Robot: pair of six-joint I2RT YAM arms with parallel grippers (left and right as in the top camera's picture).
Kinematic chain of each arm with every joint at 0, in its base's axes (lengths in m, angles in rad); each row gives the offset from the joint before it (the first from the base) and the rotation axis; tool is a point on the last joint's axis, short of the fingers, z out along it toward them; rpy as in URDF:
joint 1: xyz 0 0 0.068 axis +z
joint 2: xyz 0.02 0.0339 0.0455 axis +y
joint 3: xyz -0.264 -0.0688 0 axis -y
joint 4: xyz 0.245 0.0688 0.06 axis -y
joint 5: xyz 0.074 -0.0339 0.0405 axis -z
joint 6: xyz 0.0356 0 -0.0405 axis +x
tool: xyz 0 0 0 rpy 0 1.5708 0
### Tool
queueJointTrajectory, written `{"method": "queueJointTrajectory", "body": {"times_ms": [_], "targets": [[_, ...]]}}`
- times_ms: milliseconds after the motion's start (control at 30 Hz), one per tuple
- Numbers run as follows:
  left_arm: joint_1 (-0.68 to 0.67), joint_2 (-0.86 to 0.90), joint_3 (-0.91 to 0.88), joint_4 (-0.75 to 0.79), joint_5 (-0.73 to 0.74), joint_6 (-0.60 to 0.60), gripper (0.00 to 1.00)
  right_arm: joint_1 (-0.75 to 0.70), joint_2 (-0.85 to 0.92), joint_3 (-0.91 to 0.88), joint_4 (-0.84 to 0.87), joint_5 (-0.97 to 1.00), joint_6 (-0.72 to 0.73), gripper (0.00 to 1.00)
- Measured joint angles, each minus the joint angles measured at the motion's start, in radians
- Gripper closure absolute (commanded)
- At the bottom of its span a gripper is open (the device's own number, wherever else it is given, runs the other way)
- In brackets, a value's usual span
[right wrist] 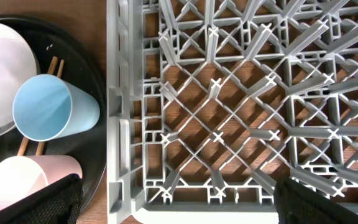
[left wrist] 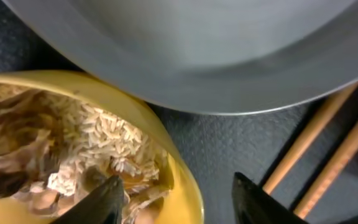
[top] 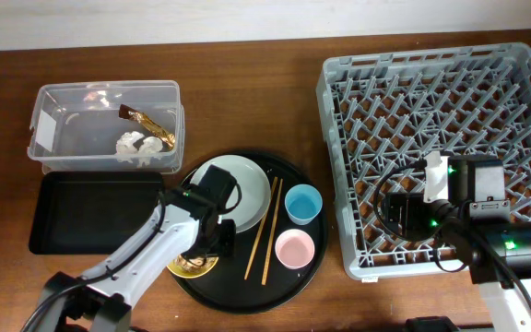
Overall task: Sort waste into correct bins and load items into the dishwasher rack
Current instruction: 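Grasp the yellow bowl of food scraps with the left gripper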
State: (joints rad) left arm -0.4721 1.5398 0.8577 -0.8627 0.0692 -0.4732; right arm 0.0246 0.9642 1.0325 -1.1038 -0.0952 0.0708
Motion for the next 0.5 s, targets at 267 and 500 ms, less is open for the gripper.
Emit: {"method": "queueJointTrajectory", "body": {"times_ms": [267,500], "targets": [[-0.006,0.000,-0.014,0.082,0.002,-0.003,0.63,0.000,0.000,0.000,0.000,0.000,0.000,0.01],[-0.006,0.000,-0.014,0.103,-0.003,-0.014,0.94,0.000,0.000,0.000,0.000,0.000,0.000,0.01]]}}
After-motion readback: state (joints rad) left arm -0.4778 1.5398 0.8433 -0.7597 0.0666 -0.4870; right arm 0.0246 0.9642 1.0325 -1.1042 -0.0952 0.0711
